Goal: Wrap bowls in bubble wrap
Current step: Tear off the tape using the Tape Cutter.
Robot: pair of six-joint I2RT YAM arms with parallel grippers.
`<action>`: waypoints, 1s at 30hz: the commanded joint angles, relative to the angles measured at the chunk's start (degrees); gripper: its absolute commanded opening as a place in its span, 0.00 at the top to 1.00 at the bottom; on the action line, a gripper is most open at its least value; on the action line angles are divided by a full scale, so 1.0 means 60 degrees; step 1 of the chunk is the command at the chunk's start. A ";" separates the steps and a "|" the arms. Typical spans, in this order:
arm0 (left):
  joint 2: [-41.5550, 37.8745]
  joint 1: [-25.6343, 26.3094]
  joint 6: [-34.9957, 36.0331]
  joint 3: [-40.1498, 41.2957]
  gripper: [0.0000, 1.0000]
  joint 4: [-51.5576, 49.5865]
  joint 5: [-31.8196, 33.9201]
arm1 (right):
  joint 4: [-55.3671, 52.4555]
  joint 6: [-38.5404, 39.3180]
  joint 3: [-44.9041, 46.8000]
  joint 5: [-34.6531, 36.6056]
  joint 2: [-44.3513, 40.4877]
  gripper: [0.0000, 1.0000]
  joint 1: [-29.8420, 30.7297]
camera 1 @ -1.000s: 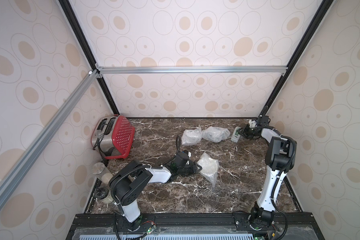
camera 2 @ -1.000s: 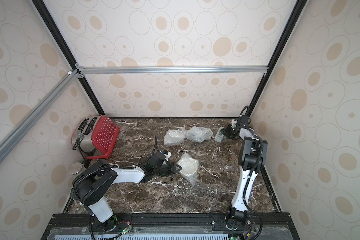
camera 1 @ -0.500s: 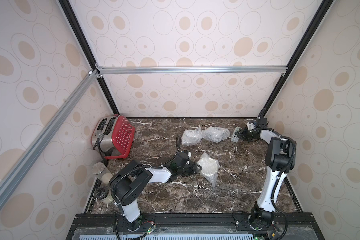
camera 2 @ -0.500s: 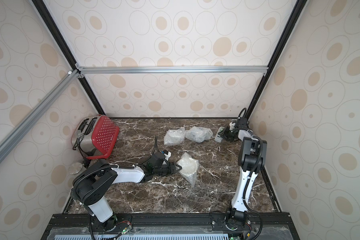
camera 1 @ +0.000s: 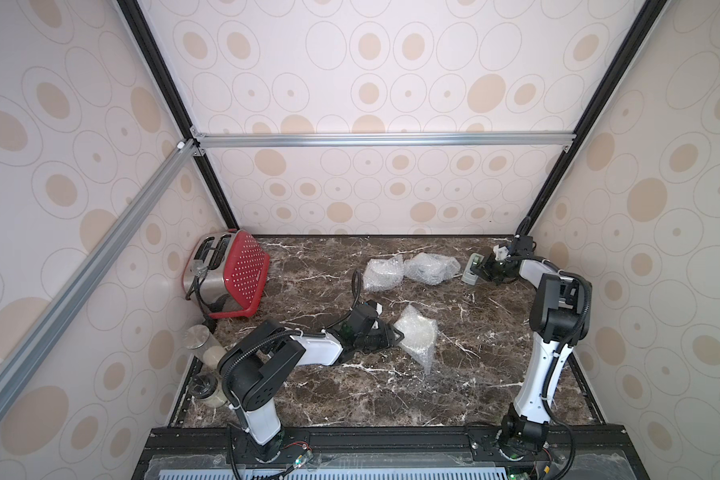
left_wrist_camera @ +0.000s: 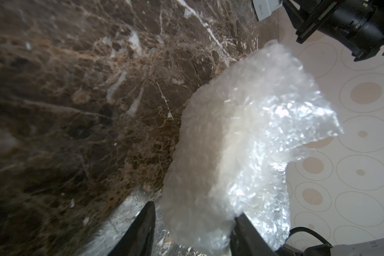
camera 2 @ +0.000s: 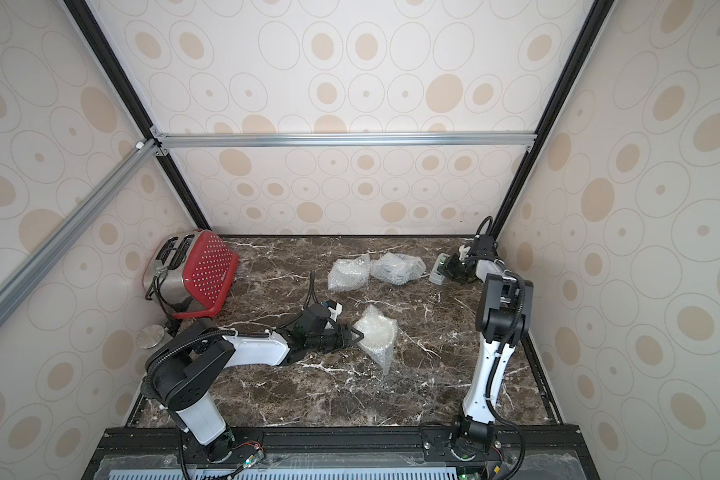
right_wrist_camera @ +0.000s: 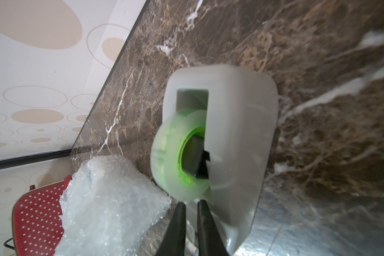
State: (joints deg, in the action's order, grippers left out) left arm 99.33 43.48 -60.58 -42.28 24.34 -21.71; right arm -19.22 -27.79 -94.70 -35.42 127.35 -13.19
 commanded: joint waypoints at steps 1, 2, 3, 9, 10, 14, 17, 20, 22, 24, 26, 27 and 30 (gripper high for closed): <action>-0.0043 -0.0069 0.0179 -0.0030 0.49 -0.0189 0.0147 | -0.0079 -0.0081 0.0024 -0.0077 0.0042 0.89 0.0074; -0.0031 -0.0070 0.0175 -0.0035 0.49 -0.0188 0.0144 | -0.0060 -0.0096 0.0031 -0.0098 0.0005 0.90 0.0074; -0.0031 -0.0070 0.0169 -0.0033 0.49 -0.0177 0.0147 | -0.0023 -0.0125 0.0082 -0.0123 -0.0048 0.92 0.0074; -0.0063 -0.0070 0.0180 -0.0003 0.49 -0.0204 0.0160 | 0.0113 -0.0267 0.0254 -0.0306 -0.0401 0.97 0.0074; -0.0062 -0.0070 0.0179 0.0001 0.49 -0.0193 0.0156 | 0.0114 -0.0275 0.0282 -0.0322 -0.0469 0.97 0.0074; -0.0112 -0.0070 0.0179 0.0043 0.49 -0.0189 0.0170 | 0.0098 -0.0239 0.0461 -0.0337 -0.0906 0.97 0.0074; -0.0136 -0.0070 0.0179 0.0058 0.49 -0.0167 0.0169 | 0.0011 -0.0214 0.0631 -0.0348 -0.1237 0.97 0.0074; -0.0143 -0.0069 0.0179 0.0074 0.49 -0.0134 0.0164 | 0.0054 -0.0282 0.0940 -0.0482 -0.1586 0.97 0.0074; -0.0149 -0.0069 0.0179 0.0087 0.49 -0.0116 0.0155 | 0.0172 -0.0355 0.1249 -0.0561 -0.1829 0.97 0.0074; -0.0162 -0.0066 0.0179 0.0117 0.49 -0.0074 0.0161 | 0.0288 -0.0433 0.1623 -0.0661 -0.2073 0.97 0.0074; -0.0178 -0.0077 0.0164 0.0153 0.49 -0.0043 0.0162 | 0.0543 -0.0579 0.2061 -0.0790 -0.2338 0.97 0.0085; -0.0196 -0.0070 0.0164 0.0172 0.49 -0.0036 0.0151 | 0.0619 -0.0631 0.2254 -0.0878 -0.2417 0.97 0.0096; -0.0236 -0.0070 0.0178 0.0209 0.49 -0.0031 0.0160 | 0.0849 -0.0705 0.2810 -0.1026 -0.2669 0.97 0.0155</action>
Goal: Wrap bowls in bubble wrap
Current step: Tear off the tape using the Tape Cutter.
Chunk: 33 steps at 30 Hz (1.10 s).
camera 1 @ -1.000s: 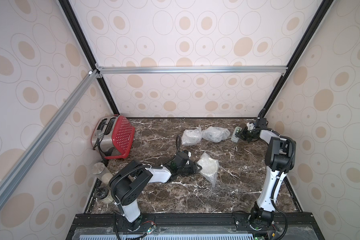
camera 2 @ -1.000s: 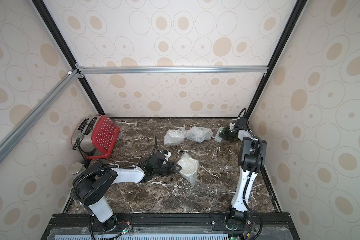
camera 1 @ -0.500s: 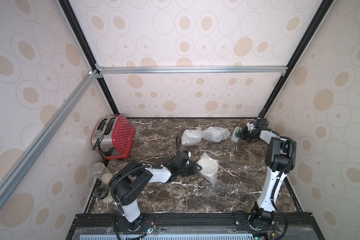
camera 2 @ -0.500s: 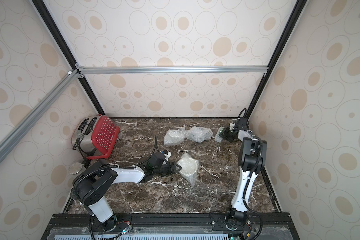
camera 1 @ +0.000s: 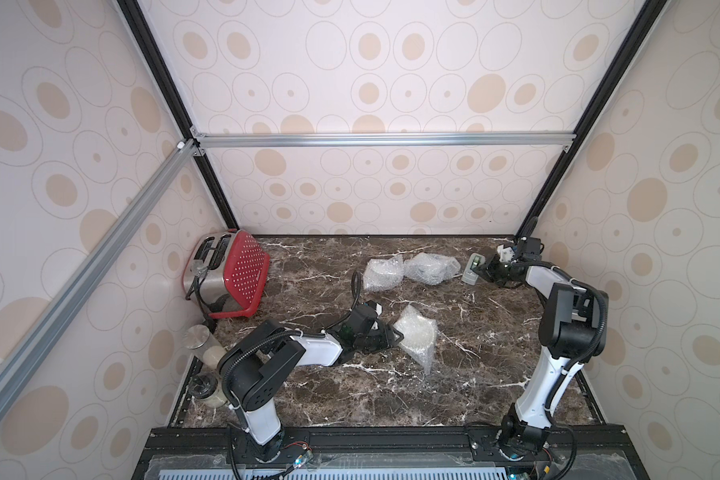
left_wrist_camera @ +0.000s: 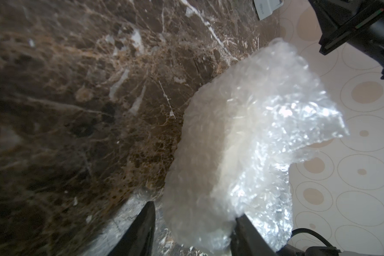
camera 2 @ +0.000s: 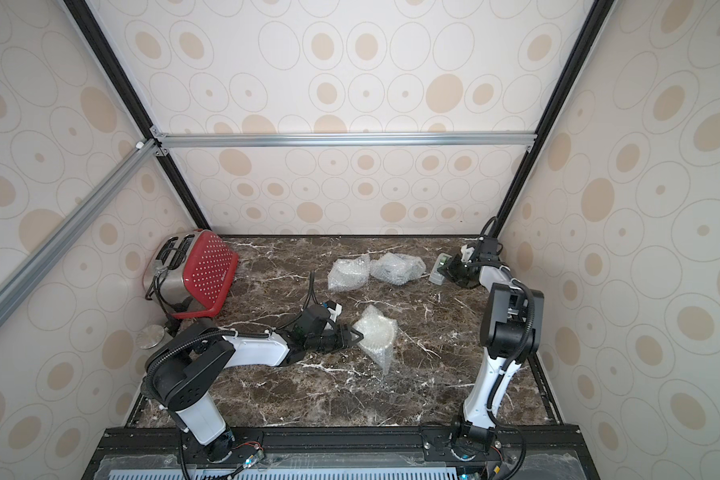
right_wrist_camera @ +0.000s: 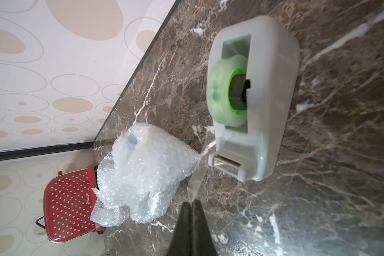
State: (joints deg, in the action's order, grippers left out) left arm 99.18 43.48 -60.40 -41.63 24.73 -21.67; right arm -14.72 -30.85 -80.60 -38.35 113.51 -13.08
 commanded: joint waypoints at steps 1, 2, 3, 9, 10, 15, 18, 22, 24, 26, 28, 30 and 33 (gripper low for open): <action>-0.0211 -0.0069 0.0150 0.0109 0.49 -0.0093 0.0153 | 0.0226 -0.0231 0.0698 -0.0552 -0.0441 0.97 0.0158; -0.0229 -0.0070 0.0150 0.0112 0.49 -0.0079 0.0153 | 0.0342 -0.0256 0.0921 -0.0570 -0.0501 0.97 0.0173; -0.0233 -0.0070 0.0150 0.0125 0.49 -0.0079 0.0153 | 0.0433 -0.0292 0.1099 -0.0569 -0.0530 0.97 0.0173; -0.0269 -0.0068 0.0150 0.0145 0.49 -0.0069 0.0144 | 0.1001 -0.0411 0.1868 -0.0646 -0.0404 0.96 0.0173; -0.0270 -0.0069 0.0150 0.0130 0.49 -0.0079 0.0154 | 0.1018 -0.0355 0.1844 -0.0597 -0.0276 0.96 0.0170; -0.0324 -0.0070 0.0177 0.0098 0.49 -0.0126 0.0140 | 0.1033 -0.0232 0.1426 -0.0596 0.0567 0.96 0.0084; -0.0401 -0.0071 0.0172 0.0155 0.49 -0.0143 0.0198 | 0.1004 -0.0196 0.1191 -0.0592 0.0977 0.96 -0.0037; -0.0427 -0.0081 0.0190 0.0164 0.49 -0.0207 0.0222 | 0.0959 -0.0133 0.1124 -0.0658 0.1275 0.96 -0.0196; -0.0392 -0.0084 0.0208 0.0137 0.49 -0.0240 0.0218 | 0.1045 -0.0173 0.1253 -0.0711 0.1216 0.96 -0.0286; -0.0347 -0.0084 0.0221 0.0079 0.49 -0.0240 0.0199 | 0.1158 -0.0229 0.1479 -0.0700 0.1046 0.96 -0.0402; -0.0300 -0.0088 0.0223 0.0017 0.49 -0.0255 0.0159 | 0.1166 -0.0231 0.1698 -0.0672 0.0857 0.96 -0.0520; -0.0244 -0.0084 0.0224 -0.0012 0.49 -0.0240 0.0126 | 0.1155 -0.0182 0.1901 -0.0663 0.0653 0.96 -0.0649; -0.0227 -0.0084 0.0238 -0.0032 0.49 -0.0235 0.0114 | 0.1106 -0.0133 0.2179 -0.0636 0.0404 0.96 -0.0860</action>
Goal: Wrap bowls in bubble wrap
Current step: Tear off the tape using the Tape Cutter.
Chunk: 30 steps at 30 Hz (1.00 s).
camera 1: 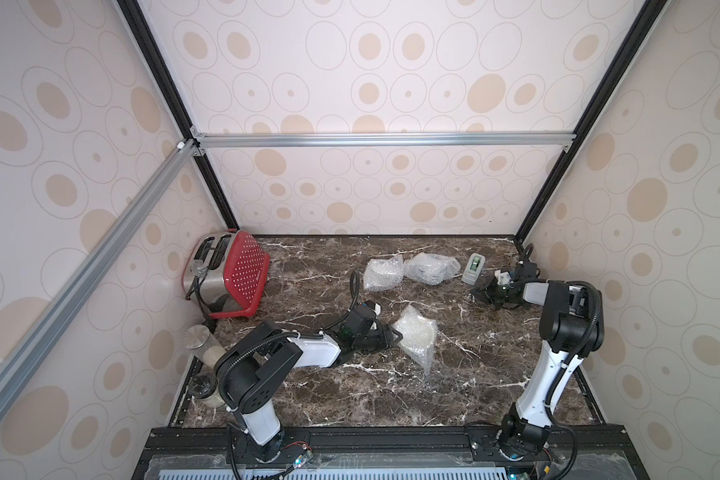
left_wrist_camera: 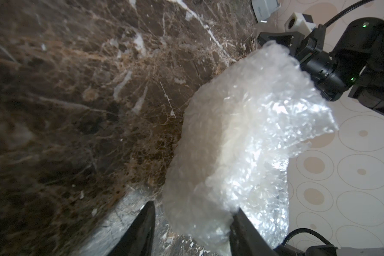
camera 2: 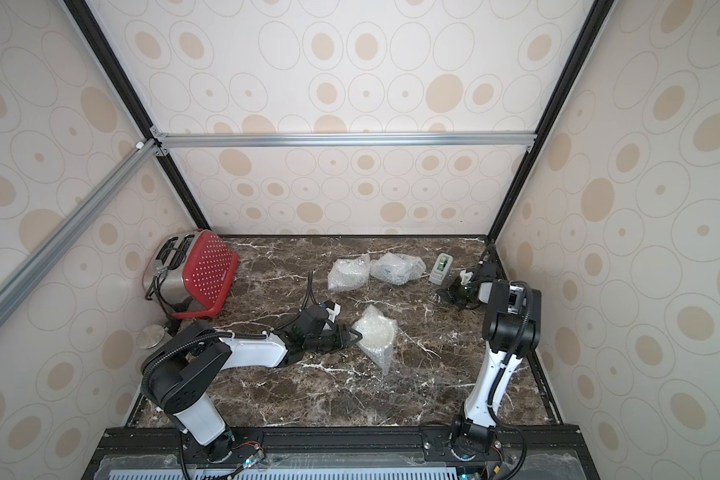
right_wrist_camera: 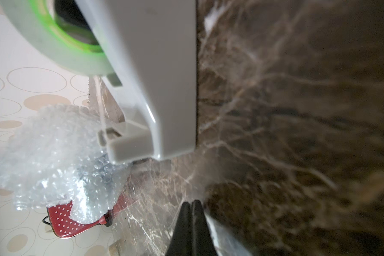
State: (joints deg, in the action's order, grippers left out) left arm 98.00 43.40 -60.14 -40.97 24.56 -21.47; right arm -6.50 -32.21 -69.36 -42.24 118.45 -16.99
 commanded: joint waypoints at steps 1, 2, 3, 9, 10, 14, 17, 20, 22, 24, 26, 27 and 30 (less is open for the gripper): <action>-0.0033 -0.0070 0.0194 -0.0131 0.49 -0.0182 0.0074 | -0.0260 0.0094 0.0395 -0.0015 -0.0474 0.96 -0.0289; -0.0029 -0.0077 0.0194 -0.0118 0.49 -0.0168 0.0078 | -0.0224 0.0096 0.0478 -0.0105 -0.0540 0.96 -0.0340; -0.0029 -0.0070 0.0194 -0.0109 0.49 -0.0167 0.0070 | -0.0185 0.0087 0.0551 -0.0174 -0.0598 0.96 -0.0386; -0.0087 -0.0077 0.0187 -0.0064 0.49 -0.0167 0.0080 | -0.0299 -0.0027 0.0832 -0.0859 -0.1405 0.96 -0.0394; -0.0087 -0.0070 0.0190 -0.0065 0.49 -0.0167 0.0080 | -0.0353 -0.0027 0.0891 -0.0955 -0.1640 0.96 -0.0378; -0.0037 -0.0071 0.0209 -0.0139 0.49 -0.0152 0.0071 | -0.0745 0.0072 0.1159 -0.1293 -0.2574 0.95 -0.0235; 0.0065 -0.0070 0.0195 -0.0183 0.49 -0.0092 0.0050 | -0.1011 0.0077 0.1426 -0.1623 -0.3340 0.95 0.0049; 0.0137 -0.0072 0.0180 -0.0222 0.49 -0.0043 0.0005 | -0.1287 0.0092 0.1703 -0.1698 -0.4276 0.95 0.0598; 0.0186 -0.0070 0.0165 -0.0236 0.49 -0.0008 -0.0010 | -0.1550 0.0119 0.1837 -0.1602 -0.4884 0.94 0.1042; 0.0225 -0.0073 0.0142 -0.0260 0.49 0.0012 -0.0010 | -0.1709 0.0111 0.2045 -0.1411 -0.5369 0.94 0.1505; 0.0262 -0.0074 0.0135 -0.0275 0.49 0.0052 -0.0026 | -0.1843 0.0093 0.2235 -0.1245 -0.5798 0.94 0.1954; 0.0282 -0.0073 0.0122 -0.0290 0.49 0.0064 -0.0037 | -0.1860 0.0051 0.2365 -0.1164 -0.6039 0.94 0.2143; 0.0290 -0.0077 0.0106 -0.0276 0.49 0.0111 -0.0024 | -0.1766 -0.0234 0.2792 -0.0966 -0.6662 0.94 0.2693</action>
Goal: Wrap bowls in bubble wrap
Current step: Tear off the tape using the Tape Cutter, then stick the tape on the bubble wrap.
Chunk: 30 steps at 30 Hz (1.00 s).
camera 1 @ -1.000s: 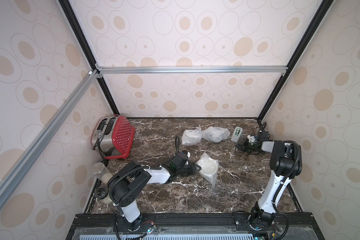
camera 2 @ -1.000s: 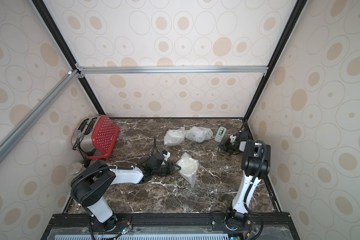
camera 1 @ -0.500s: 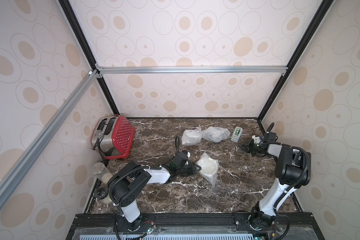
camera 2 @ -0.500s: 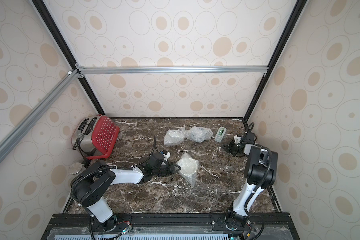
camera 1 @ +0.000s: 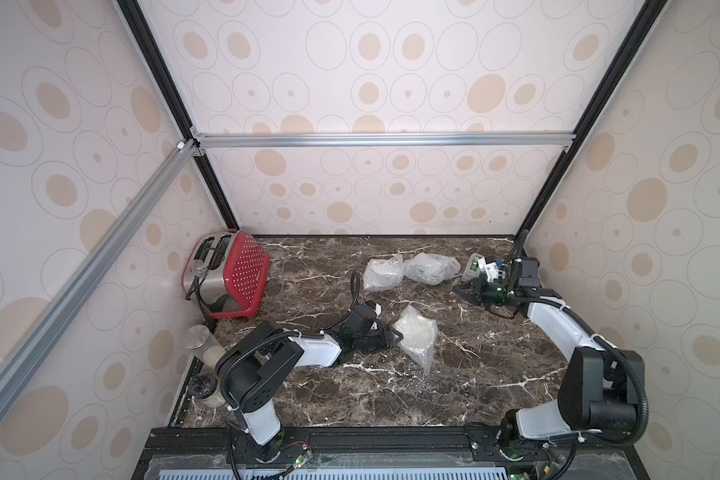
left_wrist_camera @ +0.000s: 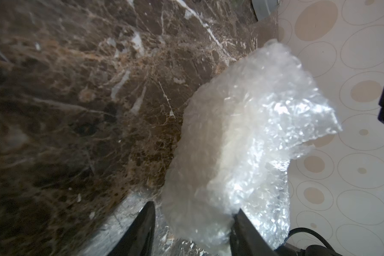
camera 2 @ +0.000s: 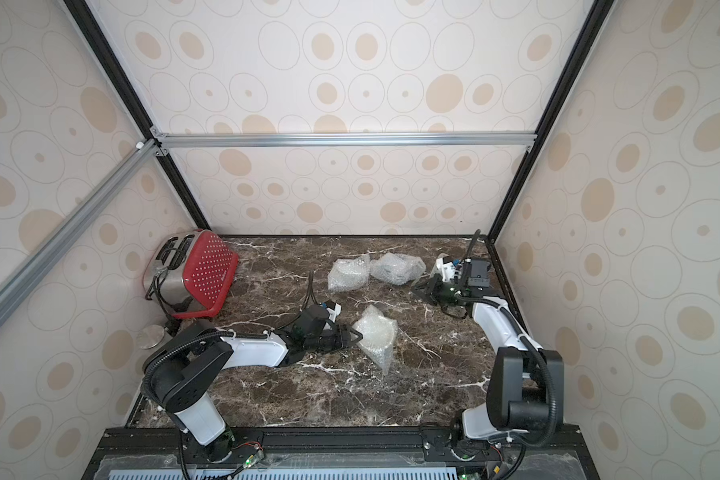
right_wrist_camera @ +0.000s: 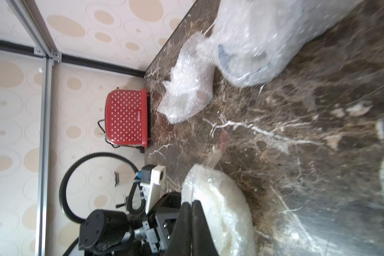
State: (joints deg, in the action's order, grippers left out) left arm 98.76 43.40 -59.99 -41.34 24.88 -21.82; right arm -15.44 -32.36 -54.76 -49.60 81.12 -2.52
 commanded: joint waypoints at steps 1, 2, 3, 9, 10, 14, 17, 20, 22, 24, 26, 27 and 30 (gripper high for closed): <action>0.0179 -0.0070 0.0080 -0.0201 0.49 0.0060 0.0032 | -0.0248 -0.0301 0.0498 0.0309 -0.0626 0.94 0.0511; 0.0193 -0.0070 0.0081 -0.0200 0.49 0.0071 0.0013 | -0.0156 -0.0435 0.0650 0.0380 -0.0779 0.94 0.0725; 0.0206 -0.0070 0.0084 -0.0192 0.49 0.0082 0.0019 | 0.0002 -0.0588 0.0844 0.0449 -0.0932 0.93 0.0983; 0.0250 -0.0079 0.0051 -0.0214 0.49 0.0159 0.0019 | 0.1145 -0.1441 0.1984 0.0928 -0.1278 0.93 0.2258; 0.0254 -0.0073 0.0051 -0.0229 0.49 0.0159 0.0005 | 0.1394 -0.1561 0.2138 0.0988 -0.1247 0.93 0.2409; 0.0235 -0.0072 0.0062 -0.0218 0.49 0.0146 -0.0029 | 0.2272 -0.2003 0.2707 0.1201 -0.0948 0.93 0.2919; 0.0180 -0.0070 0.0077 -0.0159 0.49 0.0130 0.0018 | 0.2867 -0.2253 0.3098 0.1389 -0.0772 0.93 0.3349; 0.0185 -0.0070 0.0066 -0.0170 0.49 0.0144 0.0008 | 0.3158 -0.2252 0.3394 0.1670 -0.0514 0.93 0.3448; 0.0195 -0.0081 0.0066 -0.0171 0.49 0.0156 0.0005 | 0.3411 -0.2239 0.3534 0.1728 -0.0322 0.93 0.3462; 0.0191 -0.0077 0.0064 -0.0171 0.49 0.0145 0.0004 | 0.3481 -0.2182 0.3589 0.1750 -0.0127 0.93 0.3453; 0.0181 -0.0071 0.0081 -0.0157 0.49 0.0130 0.0001 | 0.3475 -0.2065 0.3667 0.1889 -0.0045 0.93 0.3458; 0.0181 -0.0076 0.0081 -0.0160 0.49 0.0130 0.0005 | 0.3350 -0.1957 0.3678 0.1998 -0.0026 0.93 0.3461; 0.0181 -0.0074 0.0081 -0.0143 0.49 0.0130 -0.0011 | 0.3115 -0.1730 0.3678 0.2171 0.0054 0.93 0.3453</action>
State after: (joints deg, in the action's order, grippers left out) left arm 99.11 43.40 -59.99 -41.41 25.61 -22.13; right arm 3.07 -43.99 -33.26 -38.72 80.84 18.00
